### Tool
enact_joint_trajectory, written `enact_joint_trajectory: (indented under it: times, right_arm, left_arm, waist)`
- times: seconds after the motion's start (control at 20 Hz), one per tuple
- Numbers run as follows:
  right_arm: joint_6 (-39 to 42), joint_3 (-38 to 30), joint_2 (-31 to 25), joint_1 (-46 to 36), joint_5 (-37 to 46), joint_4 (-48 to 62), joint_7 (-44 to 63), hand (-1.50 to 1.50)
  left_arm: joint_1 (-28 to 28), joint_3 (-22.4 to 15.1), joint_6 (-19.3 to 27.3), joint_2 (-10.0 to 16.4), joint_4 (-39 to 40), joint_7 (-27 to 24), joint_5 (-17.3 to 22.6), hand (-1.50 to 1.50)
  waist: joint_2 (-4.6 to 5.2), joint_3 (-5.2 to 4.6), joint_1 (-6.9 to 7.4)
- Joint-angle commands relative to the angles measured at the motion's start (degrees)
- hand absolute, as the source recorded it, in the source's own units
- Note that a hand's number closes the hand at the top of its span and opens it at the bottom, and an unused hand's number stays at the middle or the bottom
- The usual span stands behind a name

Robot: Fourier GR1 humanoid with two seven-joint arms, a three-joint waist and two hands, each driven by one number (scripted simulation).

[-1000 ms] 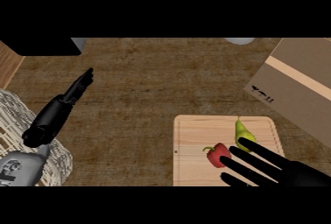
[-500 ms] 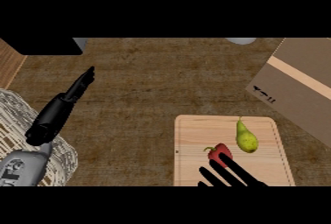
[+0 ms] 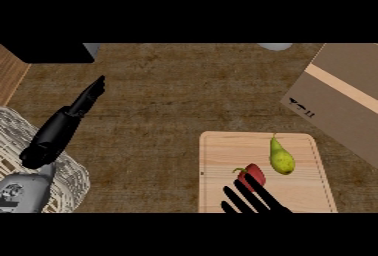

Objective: Pick the bell pepper from the cutting board and place it in the cardboard box

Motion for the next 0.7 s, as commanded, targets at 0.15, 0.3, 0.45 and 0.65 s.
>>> enact_joint_trajectory:
  times: [0.15,0.3,0.45,0.65]
  right_arm:
    - [0.42,3.71,7.02,-2.52,6.25,6.65,1.81,-1.50]
    - [-0.65,-0.01,5.15,-3.07,5.67,7.59,-0.49,-1.50]
    - [-3.02,0.70,8.14,-3.76,8.12,12.95,1.57,-1.50]
    - [-3.10,-2.24,8.65,-6.72,6.22,15.56,-1.88,-1.50]
  left_arm:
    - [-3.14,2.67,0.29,-2.76,2.02,2.95,0.58,0.00]
    - [-0.61,3.83,-1.25,-2.12,-3.11,5.01,0.92,0.00]
    - [3.22,3.24,0.64,-4.11,2.43,-3.78,-2.84,0.00]
    - [-2.33,3.32,0.75,-6.03,3.52,-0.05,-4.02,0.00]
  waist:
    - [0.20,-0.35,-0.03]
    - [0.13,-0.34,0.18]
    - [0.28,-0.36,0.16]
    - [0.35,-0.36,-0.06]
